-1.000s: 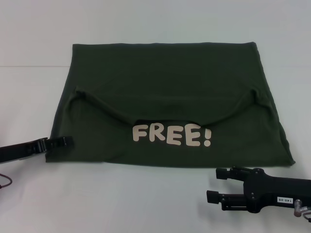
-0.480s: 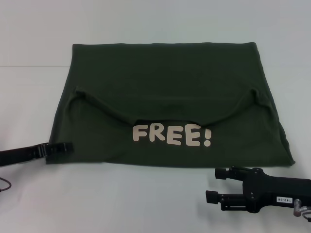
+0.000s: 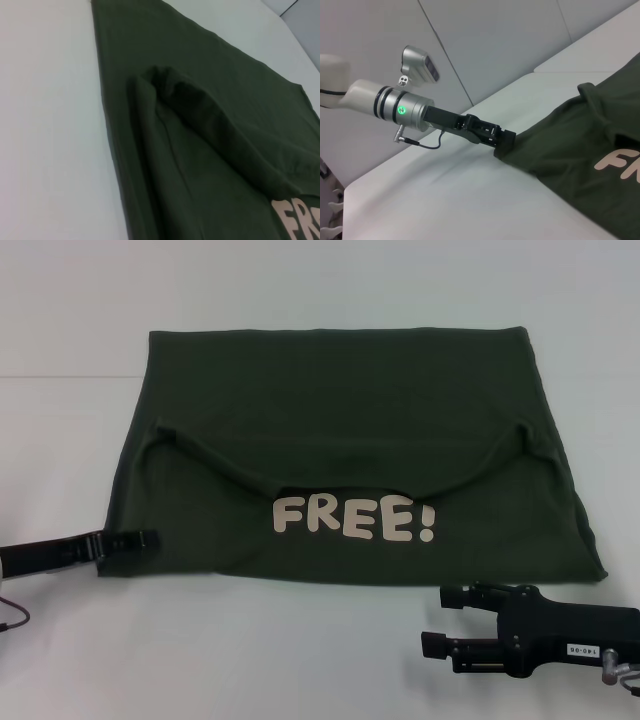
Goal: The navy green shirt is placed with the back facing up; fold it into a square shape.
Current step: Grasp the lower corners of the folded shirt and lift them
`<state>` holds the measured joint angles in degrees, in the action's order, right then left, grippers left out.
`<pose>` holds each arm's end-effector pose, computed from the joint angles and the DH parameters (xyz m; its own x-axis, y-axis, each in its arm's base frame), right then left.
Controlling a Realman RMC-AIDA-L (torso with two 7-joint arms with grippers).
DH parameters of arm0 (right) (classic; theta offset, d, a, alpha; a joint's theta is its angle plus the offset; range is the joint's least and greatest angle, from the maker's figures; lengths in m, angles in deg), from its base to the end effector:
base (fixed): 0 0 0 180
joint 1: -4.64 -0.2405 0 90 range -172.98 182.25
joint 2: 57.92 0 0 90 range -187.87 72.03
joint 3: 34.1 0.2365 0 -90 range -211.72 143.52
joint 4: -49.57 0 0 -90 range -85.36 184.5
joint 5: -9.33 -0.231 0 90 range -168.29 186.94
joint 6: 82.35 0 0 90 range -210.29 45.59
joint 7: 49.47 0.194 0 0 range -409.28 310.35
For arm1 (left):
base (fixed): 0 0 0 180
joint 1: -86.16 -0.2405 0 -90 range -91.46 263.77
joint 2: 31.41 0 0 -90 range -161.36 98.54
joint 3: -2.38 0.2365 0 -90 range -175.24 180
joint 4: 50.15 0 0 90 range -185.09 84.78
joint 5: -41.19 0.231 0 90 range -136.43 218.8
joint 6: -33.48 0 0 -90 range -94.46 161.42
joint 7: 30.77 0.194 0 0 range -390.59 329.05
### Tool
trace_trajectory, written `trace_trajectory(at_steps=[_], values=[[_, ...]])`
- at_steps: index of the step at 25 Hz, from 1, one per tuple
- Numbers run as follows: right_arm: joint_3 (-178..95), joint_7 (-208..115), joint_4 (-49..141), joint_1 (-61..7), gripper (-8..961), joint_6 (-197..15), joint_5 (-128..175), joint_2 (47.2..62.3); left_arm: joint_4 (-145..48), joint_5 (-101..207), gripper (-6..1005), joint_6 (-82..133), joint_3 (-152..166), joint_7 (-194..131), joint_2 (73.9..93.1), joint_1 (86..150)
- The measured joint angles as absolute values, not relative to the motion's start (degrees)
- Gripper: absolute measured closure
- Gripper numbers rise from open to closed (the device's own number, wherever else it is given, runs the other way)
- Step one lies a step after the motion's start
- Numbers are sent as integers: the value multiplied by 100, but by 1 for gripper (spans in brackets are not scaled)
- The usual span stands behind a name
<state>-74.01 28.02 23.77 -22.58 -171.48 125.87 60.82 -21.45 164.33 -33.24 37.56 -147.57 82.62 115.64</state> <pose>0.2704 0.3059 -0.0743 0.6986 -0.5178 -0.4937 -0.5859 -0.8101 0.0205 -0.3497 0.3790 -0.0168 0.2333 0.8082 0.5407 0.9724 -0.1943 -0.1292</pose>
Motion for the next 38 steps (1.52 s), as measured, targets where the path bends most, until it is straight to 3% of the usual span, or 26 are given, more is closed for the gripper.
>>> trace_trajectory(at_steps=[20,26,37,38], values=[[-7417,2865,2364,-2317,44,-17153,12587,6076,-2087,16442,342,-3318,3805,-14846,8249,11522],[-7401,2867,2364,-2327,44,-17157,12587,6073,-2062,16473,406,-3308,3845,-14869,8247,11494],[-7400,2867,2365,-2324,45,-17175,12583,6073,-2035,16591,599,-3294,3850,-14854,8249,11534],[-7397,2873,2364,-2323,45,-17184,12581,6073,-2033,16593,650,-3295,3851,-14852,8249,11534]])
